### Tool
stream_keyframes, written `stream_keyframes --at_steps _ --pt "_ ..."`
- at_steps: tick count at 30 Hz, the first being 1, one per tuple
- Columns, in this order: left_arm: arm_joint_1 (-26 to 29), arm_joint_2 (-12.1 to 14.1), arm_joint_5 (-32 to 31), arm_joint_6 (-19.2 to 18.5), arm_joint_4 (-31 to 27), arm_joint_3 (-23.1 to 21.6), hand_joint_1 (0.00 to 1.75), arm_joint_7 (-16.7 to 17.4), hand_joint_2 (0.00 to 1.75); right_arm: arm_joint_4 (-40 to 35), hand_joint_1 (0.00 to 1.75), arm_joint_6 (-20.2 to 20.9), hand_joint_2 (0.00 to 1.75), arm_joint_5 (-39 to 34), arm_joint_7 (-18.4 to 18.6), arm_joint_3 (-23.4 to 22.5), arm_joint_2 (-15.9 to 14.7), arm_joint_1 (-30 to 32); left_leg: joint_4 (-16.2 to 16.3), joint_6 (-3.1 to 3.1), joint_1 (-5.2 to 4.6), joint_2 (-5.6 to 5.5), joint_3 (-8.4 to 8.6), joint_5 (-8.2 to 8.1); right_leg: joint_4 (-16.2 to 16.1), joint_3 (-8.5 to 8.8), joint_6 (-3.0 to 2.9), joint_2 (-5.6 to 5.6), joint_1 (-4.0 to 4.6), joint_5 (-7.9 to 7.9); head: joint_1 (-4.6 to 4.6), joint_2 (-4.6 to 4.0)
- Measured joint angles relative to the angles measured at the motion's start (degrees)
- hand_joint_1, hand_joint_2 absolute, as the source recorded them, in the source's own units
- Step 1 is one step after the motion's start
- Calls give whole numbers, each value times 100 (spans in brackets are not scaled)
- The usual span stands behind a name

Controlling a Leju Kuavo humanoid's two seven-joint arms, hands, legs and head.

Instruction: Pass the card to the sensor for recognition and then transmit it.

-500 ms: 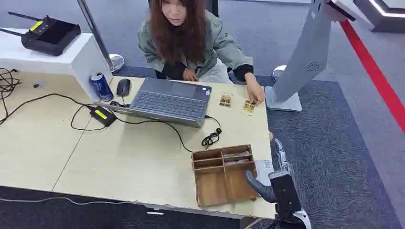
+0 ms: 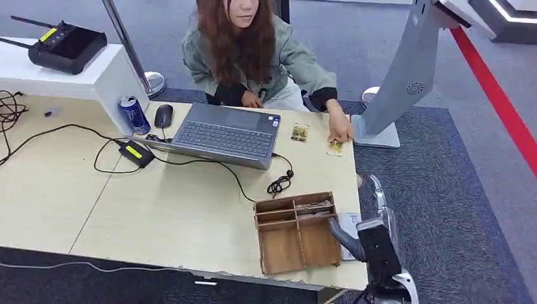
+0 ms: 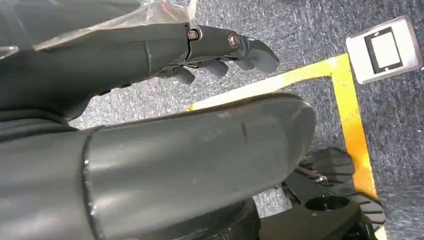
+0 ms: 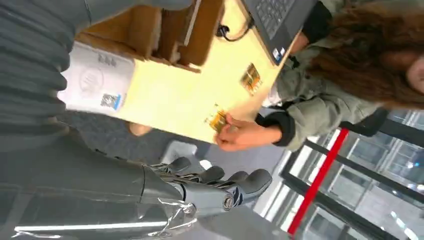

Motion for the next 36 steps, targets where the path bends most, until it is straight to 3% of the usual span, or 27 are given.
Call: stream_keyframes --at_steps 7,15,25,30,36 --pt "2 0 -140 -11 0 0 0 6 0 -586 0 251 175 754 581 -51 -98 -263 0 -1 0 0 1 1 1 1 -1 0 0 1 0 0" --pt "6 0 -197 -61 0 -39 0 52 0 -1398 0 811 175 2202 1441 -46 -275 -829 0 -2 0 1 4 3 2 3 -1 1 0 3 0 0" --pt "6 0 -212 -127 2 -192 0 52 0 -1870 0 1408 175 2785 1994 74 -354 -1602 0 -2 0 1 6 4 6 5 -1 1 0 3 -2 0" --pt "12 -2 -212 -127 2 -304 0 55 0 -1859 0 1489 175 2811 2070 127 -382 -1889 0 -1 0 -2 5 5 7 5 -1 0 0 3 -2 0" --pt "12 -7 -212 -168 2 -461 0 85 0 -1616 0 1609 175 3345 2389 251 -417 -2292 0 -2 0 -1 -1 5 8 5 -1 0 0 3 0 0"
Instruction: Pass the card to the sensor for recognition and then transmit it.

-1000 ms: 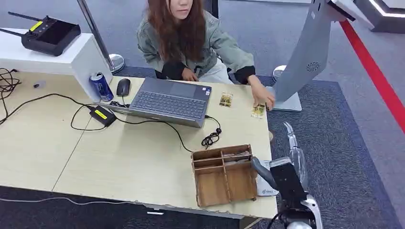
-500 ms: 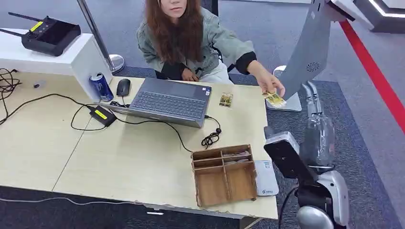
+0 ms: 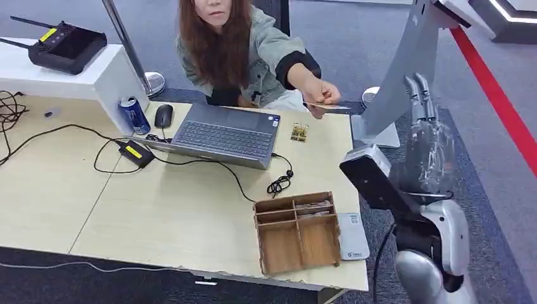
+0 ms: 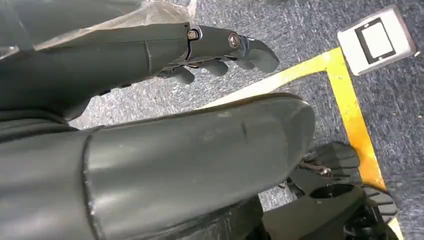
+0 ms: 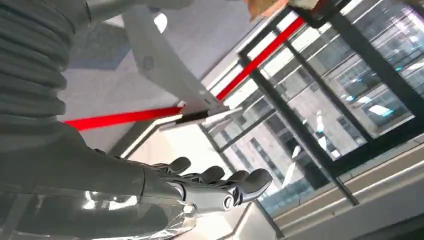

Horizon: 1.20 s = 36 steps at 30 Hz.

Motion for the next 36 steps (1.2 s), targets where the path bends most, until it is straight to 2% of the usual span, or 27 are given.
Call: stream_keyframes --at_steps 6,15,25,27,28,29,30,31,34,36 --pt "3 -22 -2 -11 0 -207 0 20 0 919 0 -151 175 216 -46 94 50 -450 0 -1 0 -3 -1 2 1 1 0 -2 0 1 0 0" --pt "2 -41 2 -11 0 -337 0 20 0 2177 0 -490 175 223 -221 372 391 -482 0 -2 3 -5 1 1 3 -4 -1 -3 2 -1 -2 0" --pt "7 -42 7 -13 0 -387 0 20 0 2849 0 -575 175 203 -298 522 614 -491 0 -2 2 -4 1 2 2 -5 -1 -3 1 -1 0 0" --pt "7 -39 7 -11 0 -393 0 22 0 2974 5 -575 175 201 -298 544 641 -493 0 -1 2 -4 1 2 2 -5 -1 -3 1 -1 0 0" --pt "9 -39 7 -11 0 -393 0 28 0 3005 21 -575 175 194 -298 546 649 -492 0 -2 2 -5 1 2 2 -5 -1 -3 1 -1 0 0" --pt "11 -39 9 -9 0 -391 0 39 0 3011 79 -575 175 190 -298 549 656 -492 0 -2 2 -4 1 2 2 -5 -1 -3 1 -1 -2 0" --pt "13 -39 9 -9 0 -391 0 44 0 3025 79 -575 175 177 -298 549 660 -492 0 -1 2 -4 1 2 2 -5 -1 -3 1 -1 0 0" --pt "12 -41 9 -2 0 -391 0 55 0 3042 136 -575 175 174 -295 551 665 -490 0 -1 2 -3 2 2 2 -5 -1 -3 1 -1 -2 0" --pt "14 -42 9 11 0 -389 0 63 0 3092 175 -575 175 161 -295 557 671 -482 0 -1 2 -4 1 2 2 -5 -1 -3 1 -1 -2 0" --pt "14 -42 9 24 0 -389 0 65 0 3116 175 -575 175 159 -293 564 675 -478 0 -2 2 -4 1 2 2 -5 -1 -3 1 -1 -2 0"
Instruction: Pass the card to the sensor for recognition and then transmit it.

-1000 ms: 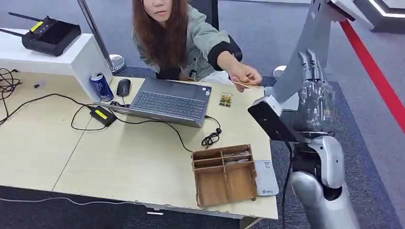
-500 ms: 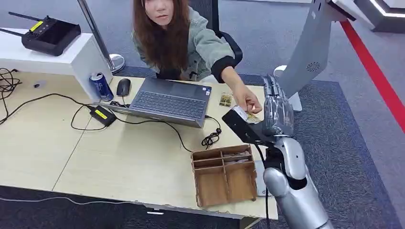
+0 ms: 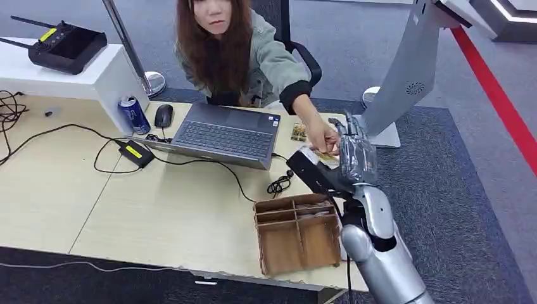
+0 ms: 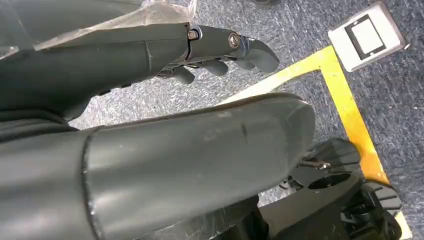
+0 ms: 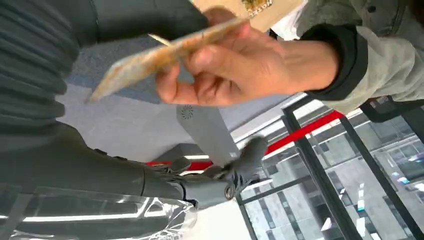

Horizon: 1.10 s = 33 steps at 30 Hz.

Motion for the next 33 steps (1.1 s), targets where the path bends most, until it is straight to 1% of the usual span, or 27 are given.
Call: stream_keyframes --at_steps 17,23,28,31,33 --pt "4 0 7 24 0 0 0 17 0 29 175 -2 175 -35 17 17 22 1 0 0 0 0 0 0 0 0 0 0 0 0 0 0" --pt "3 0 20 33 0 2 0 48 0 4 175 -123 175 -300 46 20 26 30 1 0 0 0 3 0 0 1 0 0 0 0 2 0" --pt "5 0 83 70 0 13 0 46 0 -476 175 -184 175 -531 9 20 -19 300 1 0 0 1 4 0 0 -1 0 1 0 0 0 0" --pt "12 0 160 88 0 28 0 39 0 -927 175 -186 175 -724 13 -31 -133 579 1 0 -1 0 4 -1 -2 -3 0 0 0 -1 2 0" --pt "13 0 227 101 0 59 0 33 0 -1252 175 -170 175 -846 -11 -151 -247 835 1 1 -2 0 3 -2 -4 -2 0 1 0 -1 2 2"
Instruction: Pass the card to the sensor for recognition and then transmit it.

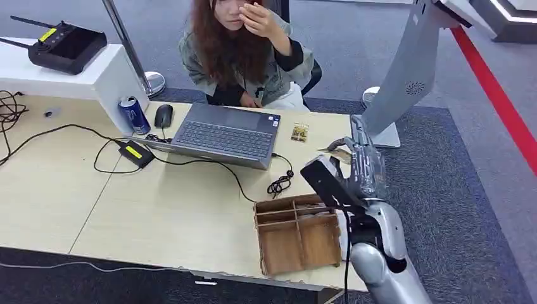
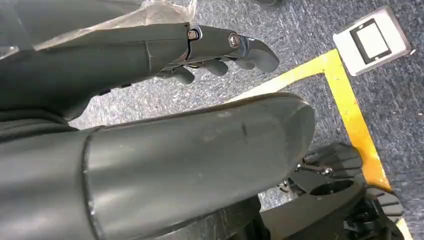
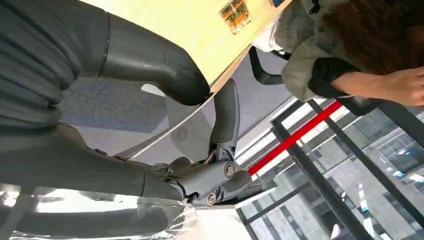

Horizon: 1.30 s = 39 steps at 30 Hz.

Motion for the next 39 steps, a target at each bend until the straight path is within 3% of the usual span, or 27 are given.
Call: stream_keyframes --at_steps 8,13,19,24,39 --pt "4 2 230 2 0 199 0 -22 0 -899 175 -113 175 -300 -247 -798 -451 993 0 2 -2 3 1 -1 -5 2 1 1 -2 1 -2 -2" --pt "0 2 335 2 0 313 0 -28 0 -934 175 -278 175 -300 -505 -1192 -494 1509 0 1 -1 2 -5 -2 -5 3 0 1 -2 1 -4 -2" --pt "-21 2 389 15 0 457 0 -42 0 -160 175 -787 175 -579 -1050 -1364 -363 1803 -1 -1 2 2 -5 -2 -3 3 -1 1 1 0 -4 -2" --pt "-33 0 431 29 0 546 0 -72 0 702 175 -977 175 -791 -1322 -1362 -105 1862 -1 -2 5 1 -4 -1 -2 1 -2 1 5 0 -2 -2" --pt "-38 0 446 31 0 686 0 -98 0 1728 175 -1154 175 -859 -1320 -1340 183 1867 -1 -2 4 2 -4 -2 -1 2 -2 1 4 -1 -2 -2"
